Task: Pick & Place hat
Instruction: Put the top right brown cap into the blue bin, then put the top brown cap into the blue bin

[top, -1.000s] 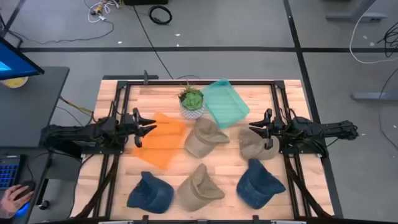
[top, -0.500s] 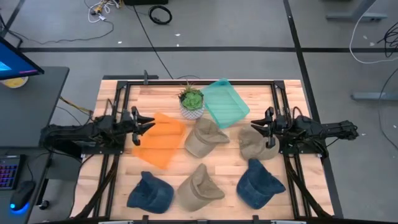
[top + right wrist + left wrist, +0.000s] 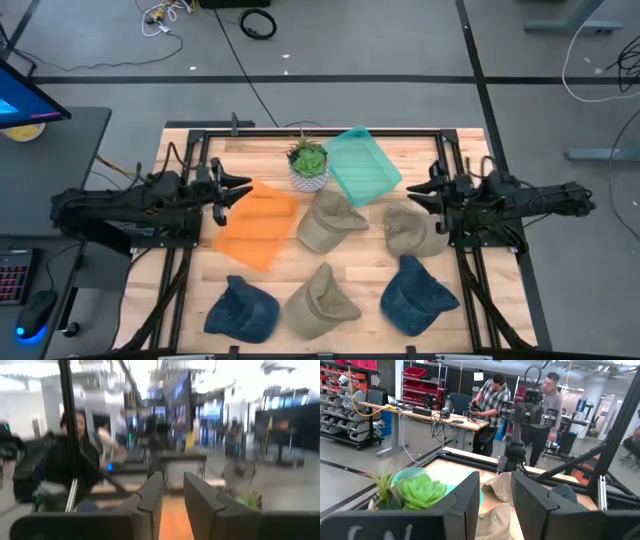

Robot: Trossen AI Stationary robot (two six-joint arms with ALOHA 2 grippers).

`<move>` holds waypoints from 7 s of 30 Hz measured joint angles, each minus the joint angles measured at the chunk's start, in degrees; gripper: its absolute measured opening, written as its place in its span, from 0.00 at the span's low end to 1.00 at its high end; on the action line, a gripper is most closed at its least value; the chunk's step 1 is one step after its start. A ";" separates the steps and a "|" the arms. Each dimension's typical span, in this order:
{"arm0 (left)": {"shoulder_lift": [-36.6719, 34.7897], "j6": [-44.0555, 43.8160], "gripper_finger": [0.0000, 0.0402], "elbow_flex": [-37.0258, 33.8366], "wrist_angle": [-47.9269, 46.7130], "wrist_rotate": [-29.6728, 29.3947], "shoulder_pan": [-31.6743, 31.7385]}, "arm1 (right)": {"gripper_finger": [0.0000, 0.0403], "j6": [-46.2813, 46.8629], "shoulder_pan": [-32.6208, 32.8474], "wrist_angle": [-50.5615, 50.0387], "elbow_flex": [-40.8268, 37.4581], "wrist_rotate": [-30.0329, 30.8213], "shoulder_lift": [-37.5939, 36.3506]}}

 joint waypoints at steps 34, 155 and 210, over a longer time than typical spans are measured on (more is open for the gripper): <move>6.25 0.98 0.29 4.02 -3.74 0.02 -0.02 | 0.44 39.33 -2.48 -76.79 27.91 7.96 51.80; 6.25 -0.08 0.29 4.06 -5.18 0.02 0.00 | 0.50 10.64 -1.09 -14.58 30.74 4.74 76.19; 6.30 -0.09 0.29 4.05 -8.66 0.02 0.00 | 0.02 -58.17 1.22 -38.26 32.25 11.02 41.89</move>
